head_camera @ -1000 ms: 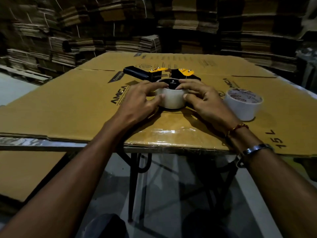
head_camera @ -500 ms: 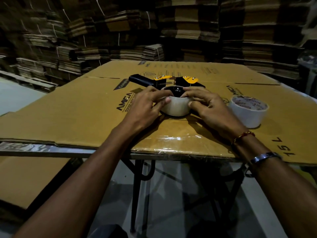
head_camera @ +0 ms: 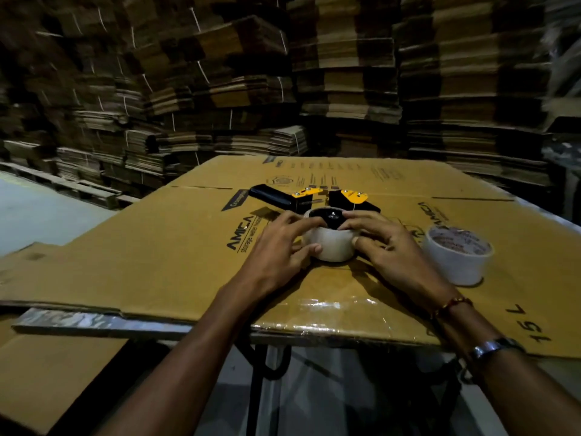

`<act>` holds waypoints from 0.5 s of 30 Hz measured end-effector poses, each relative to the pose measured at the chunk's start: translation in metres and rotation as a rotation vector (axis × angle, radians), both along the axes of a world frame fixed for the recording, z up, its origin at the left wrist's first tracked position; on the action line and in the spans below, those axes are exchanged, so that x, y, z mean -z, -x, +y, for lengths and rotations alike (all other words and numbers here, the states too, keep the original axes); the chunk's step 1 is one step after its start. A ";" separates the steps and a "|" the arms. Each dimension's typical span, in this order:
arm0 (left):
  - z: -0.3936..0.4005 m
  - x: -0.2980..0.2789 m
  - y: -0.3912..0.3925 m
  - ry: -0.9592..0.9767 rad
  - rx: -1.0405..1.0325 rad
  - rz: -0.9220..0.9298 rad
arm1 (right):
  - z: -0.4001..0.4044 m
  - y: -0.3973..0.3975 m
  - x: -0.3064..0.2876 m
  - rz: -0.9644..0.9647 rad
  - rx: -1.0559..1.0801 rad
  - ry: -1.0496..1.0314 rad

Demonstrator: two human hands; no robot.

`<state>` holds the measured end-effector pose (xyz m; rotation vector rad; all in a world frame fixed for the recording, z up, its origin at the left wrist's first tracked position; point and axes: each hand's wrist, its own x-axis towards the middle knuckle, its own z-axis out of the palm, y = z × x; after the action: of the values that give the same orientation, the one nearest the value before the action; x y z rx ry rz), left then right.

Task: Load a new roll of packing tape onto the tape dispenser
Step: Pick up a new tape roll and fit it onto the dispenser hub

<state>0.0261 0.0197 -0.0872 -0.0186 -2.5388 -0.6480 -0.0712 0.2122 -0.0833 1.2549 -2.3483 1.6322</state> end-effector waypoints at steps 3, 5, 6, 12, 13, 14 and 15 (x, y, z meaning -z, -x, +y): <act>-0.001 -0.001 -0.002 -0.028 0.010 0.021 | -0.001 0.000 0.000 0.005 0.012 0.016; 0.000 -0.002 -0.003 -0.123 0.014 0.043 | -0.002 0.000 0.000 -0.014 0.018 0.018; 0.001 -0.001 -0.004 -0.185 0.013 0.050 | -0.002 -0.001 0.000 -0.018 0.023 0.012; 0.016 0.007 -0.002 -0.225 -0.180 0.125 | -0.002 -0.002 -0.002 0.036 0.032 -0.041; 0.017 0.007 -0.002 -0.206 -0.197 0.146 | -0.002 -0.003 -0.002 0.034 0.017 -0.041; 0.018 0.007 -0.002 -0.190 -0.207 0.170 | -0.003 -0.003 -0.001 0.040 0.007 -0.048; 0.018 0.007 -0.002 -0.174 -0.215 0.192 | -0.003 -0.004 -0.001 0.052 0.004 -0.057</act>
<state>0.0281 0.0381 -0.0944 0.2389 -2.2539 -0.7400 -0.0676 0.2093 -0.0825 1.2848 -2.3814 1.5230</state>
